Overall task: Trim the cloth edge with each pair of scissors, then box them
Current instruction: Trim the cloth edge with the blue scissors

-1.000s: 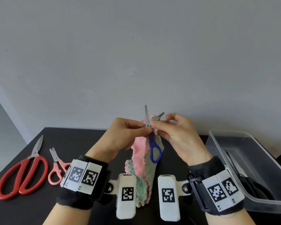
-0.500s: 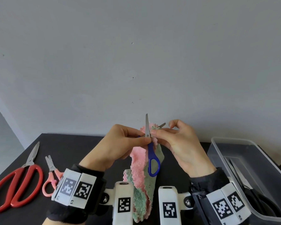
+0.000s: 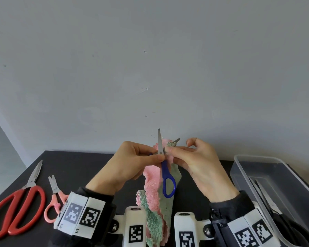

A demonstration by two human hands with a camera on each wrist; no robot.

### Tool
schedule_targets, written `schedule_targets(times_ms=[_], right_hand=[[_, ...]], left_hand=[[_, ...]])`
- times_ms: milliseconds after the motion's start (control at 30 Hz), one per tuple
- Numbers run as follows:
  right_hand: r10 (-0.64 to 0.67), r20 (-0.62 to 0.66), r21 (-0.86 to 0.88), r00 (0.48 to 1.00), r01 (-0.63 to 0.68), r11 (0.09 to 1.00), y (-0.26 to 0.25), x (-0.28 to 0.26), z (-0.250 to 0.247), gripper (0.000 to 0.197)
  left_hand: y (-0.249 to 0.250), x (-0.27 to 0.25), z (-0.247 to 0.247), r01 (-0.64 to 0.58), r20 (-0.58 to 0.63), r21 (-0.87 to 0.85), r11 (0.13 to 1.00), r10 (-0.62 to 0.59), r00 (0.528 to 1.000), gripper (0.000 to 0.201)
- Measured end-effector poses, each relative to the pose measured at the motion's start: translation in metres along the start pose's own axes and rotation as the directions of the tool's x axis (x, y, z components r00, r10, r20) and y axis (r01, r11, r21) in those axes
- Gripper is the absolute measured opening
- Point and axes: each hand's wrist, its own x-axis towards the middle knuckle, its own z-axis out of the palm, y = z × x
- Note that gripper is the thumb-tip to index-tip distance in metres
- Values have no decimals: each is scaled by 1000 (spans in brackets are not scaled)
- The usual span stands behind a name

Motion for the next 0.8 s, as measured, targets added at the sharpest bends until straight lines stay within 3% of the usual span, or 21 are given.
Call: schedule_targets(times_ms=[133, 533, 800], right_hand=[[9, 4, -38, 1000, -9, 999, 2, -2, 4, 39], [-55, -111, 64, 992, 63, 996, -1, 1, -4, 43], [-57, -101, 97, 993, 67, 993, -1, 6, -14, 43]], left_hand=[[-1, 3, 3, 9, -20, -15, 1000, -9, 1000, 13], [-1, 0, 3, 8, 13, 18, 1000, -9, 1000, 16], [1, -1, 4, 24, 10, 44, 999, -25, 1000, 14]])
